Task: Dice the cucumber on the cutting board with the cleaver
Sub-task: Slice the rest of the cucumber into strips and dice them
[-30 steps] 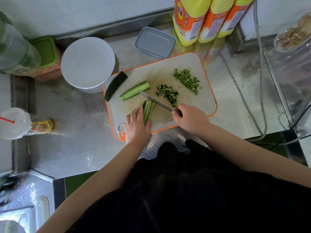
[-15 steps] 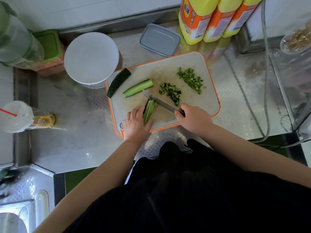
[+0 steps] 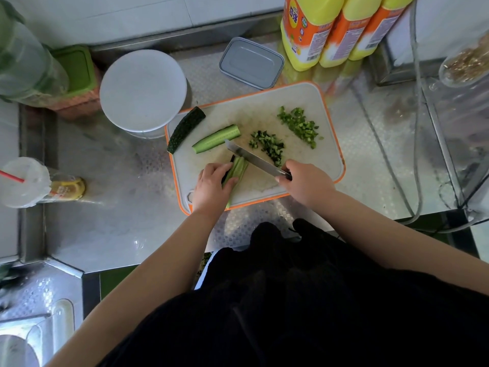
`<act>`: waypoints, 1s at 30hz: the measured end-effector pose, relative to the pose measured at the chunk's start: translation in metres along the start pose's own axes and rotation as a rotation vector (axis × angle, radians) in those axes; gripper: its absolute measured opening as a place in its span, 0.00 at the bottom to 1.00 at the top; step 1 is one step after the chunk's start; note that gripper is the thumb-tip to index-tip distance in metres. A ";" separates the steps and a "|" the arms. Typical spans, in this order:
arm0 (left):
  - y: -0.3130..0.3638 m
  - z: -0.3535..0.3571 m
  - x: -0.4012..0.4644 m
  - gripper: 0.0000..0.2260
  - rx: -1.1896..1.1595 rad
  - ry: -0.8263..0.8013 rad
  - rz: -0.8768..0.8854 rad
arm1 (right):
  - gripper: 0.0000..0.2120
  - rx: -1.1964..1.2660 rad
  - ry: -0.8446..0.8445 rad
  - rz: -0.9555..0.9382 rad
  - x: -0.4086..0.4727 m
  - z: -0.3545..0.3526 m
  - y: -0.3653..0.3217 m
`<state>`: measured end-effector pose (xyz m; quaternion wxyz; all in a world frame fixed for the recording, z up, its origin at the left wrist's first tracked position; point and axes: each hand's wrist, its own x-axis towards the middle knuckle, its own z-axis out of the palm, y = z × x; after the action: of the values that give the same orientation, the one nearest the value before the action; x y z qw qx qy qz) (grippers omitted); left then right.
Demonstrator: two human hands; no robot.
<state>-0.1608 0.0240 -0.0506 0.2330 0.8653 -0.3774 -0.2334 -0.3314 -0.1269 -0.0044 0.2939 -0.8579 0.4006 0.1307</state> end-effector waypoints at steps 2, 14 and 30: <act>0.002 0.001 0.000 0.18 0.012 0.012 0.006 | 0.11 -0.001 0.023 0.011 0.000 0.000 0.000; 0.019 0.021 0.010 0.06 0.059 0.163 0.135 | 0.14 -0.133 0.039 -0.048 0.002 -0.008 -0.027; 0.009 0.021 0.011 0.06 0.025 0.191 0.210 | 0.11 -0.168 -0.065 -0.007 0.009 0.004 -0.028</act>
<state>-0.1716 0.0055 -0.0640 0.2803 0.8421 -0.4449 -0.1198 -0.3043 -0.1154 -0.0008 0.2341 -0.8762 0.3756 0.1908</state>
